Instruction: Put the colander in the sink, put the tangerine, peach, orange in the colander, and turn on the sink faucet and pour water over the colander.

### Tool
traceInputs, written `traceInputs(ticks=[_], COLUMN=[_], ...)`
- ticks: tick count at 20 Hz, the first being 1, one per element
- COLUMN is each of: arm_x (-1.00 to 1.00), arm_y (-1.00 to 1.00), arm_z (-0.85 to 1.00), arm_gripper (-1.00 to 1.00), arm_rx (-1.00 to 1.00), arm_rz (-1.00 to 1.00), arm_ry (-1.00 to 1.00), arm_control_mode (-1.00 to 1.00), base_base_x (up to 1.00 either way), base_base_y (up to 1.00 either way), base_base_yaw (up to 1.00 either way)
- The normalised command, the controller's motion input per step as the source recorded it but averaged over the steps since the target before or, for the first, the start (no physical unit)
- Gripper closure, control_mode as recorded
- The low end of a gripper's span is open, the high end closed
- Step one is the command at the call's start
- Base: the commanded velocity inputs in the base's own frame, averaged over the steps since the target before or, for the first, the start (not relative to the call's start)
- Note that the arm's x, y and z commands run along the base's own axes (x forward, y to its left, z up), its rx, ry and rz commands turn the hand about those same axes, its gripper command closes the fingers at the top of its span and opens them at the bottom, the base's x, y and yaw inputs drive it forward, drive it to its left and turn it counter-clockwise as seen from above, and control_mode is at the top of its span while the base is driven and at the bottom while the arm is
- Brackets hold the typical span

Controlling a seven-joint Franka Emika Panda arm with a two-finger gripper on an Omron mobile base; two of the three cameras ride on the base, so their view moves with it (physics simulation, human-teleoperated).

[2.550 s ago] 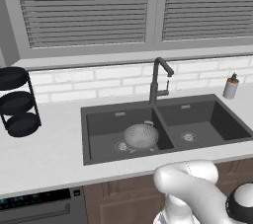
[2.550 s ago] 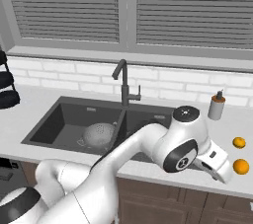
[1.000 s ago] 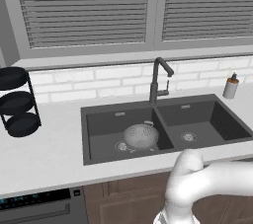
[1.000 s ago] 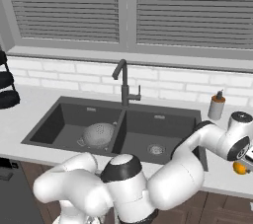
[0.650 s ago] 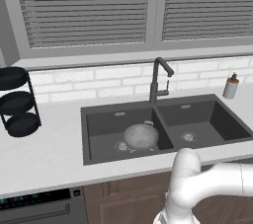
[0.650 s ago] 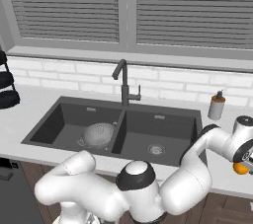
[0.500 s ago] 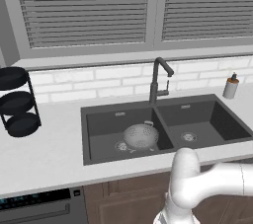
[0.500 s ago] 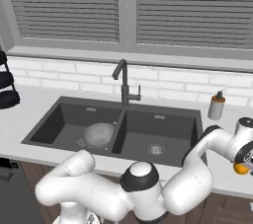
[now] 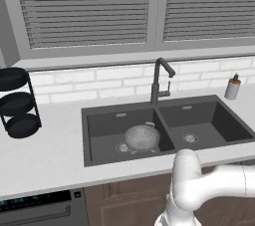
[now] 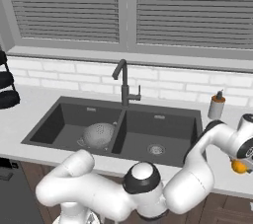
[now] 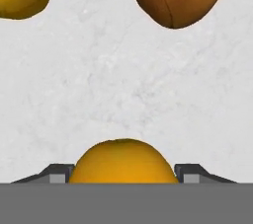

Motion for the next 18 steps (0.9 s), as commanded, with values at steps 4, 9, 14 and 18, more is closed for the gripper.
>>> traceInputs(ticks=[4,9,14,18], arm_x=[-0.21,-0.01,0.15,0.35], arm_y=[0.92,1.0,1.0,1.0], arm_z=[0.06,0.34,0.84,0.95], arm_gripper=[1.0,1.0,1.0,1.0], arm_rx=[0.0,-0.1,-0.2,-0.22], arm_rz=[0.0,0.01,0.0,0.02], arm_ry=[-0.17,-0.37,-0.06,0.1], arm_control_mode=[-1.0,-1.0,-1.0,-1.0], base_base_x=[0.0,0.0,0.0,0.0], base_base_y=[0.0,0.0,0.0,0.0], base_base_yaw=[0.0,0.0,0.0,0.0])
